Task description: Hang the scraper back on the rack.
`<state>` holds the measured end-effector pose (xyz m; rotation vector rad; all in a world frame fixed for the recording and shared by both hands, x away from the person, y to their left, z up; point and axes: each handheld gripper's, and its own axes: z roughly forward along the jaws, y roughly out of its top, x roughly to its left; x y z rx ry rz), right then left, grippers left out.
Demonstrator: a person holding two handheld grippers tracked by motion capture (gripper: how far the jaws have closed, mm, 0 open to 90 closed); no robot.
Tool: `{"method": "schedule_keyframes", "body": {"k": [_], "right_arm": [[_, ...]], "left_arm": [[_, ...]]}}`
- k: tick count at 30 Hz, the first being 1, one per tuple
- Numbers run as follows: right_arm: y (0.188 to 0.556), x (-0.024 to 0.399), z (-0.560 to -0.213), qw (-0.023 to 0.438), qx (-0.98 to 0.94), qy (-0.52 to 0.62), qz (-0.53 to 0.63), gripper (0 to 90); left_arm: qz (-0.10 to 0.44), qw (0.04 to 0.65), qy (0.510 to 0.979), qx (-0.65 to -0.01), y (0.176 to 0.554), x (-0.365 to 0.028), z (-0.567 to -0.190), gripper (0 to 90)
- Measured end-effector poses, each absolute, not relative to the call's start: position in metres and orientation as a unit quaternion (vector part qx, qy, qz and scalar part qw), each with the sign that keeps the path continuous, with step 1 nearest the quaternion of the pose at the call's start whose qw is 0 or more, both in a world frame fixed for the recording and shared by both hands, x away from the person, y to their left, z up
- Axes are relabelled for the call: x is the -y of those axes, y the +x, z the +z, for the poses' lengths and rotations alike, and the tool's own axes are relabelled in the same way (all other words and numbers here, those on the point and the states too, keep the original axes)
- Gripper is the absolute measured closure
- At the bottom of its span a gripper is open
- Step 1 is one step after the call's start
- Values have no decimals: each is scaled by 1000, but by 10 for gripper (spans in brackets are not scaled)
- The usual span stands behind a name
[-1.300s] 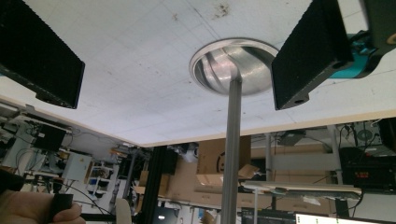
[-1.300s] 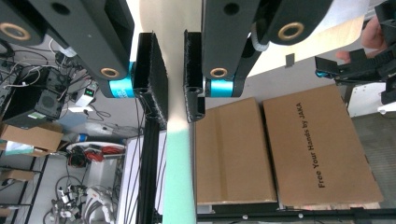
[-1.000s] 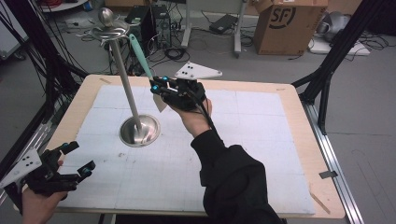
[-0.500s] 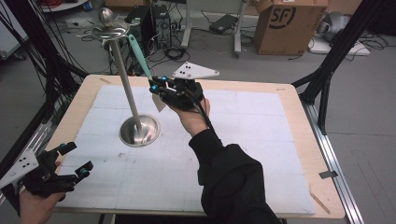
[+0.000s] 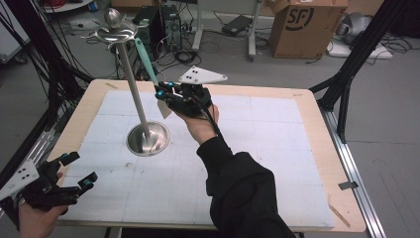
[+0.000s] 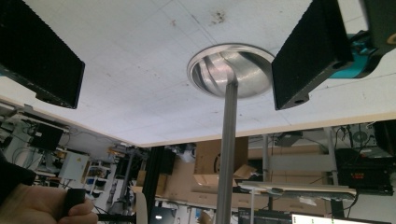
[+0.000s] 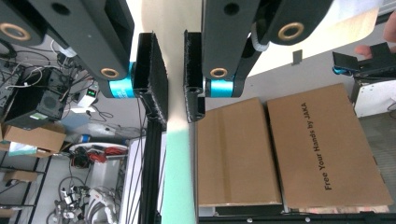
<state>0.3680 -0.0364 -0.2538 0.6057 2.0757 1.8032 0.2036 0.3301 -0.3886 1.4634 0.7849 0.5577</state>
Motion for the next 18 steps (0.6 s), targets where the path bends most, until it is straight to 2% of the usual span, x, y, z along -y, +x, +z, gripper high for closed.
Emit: {"method": "schedule_keyframes", "body": {"k": [14, 16, 18], "right_arm": [[372, 22, -259, 165, -721, 218, 636, 799], [372, 21, -259, 166, -721, 217, 637, 786], [372, 21, -260, 164, -722, 217, 636, 711]], "left_arm": [[245, 648, 637, -337, 200, -328, -385, 35], [246, 647, 638, -338, 200, -328, -385, 35], [247, 644, 641, -337, 200, -328, -385, 35]]}}
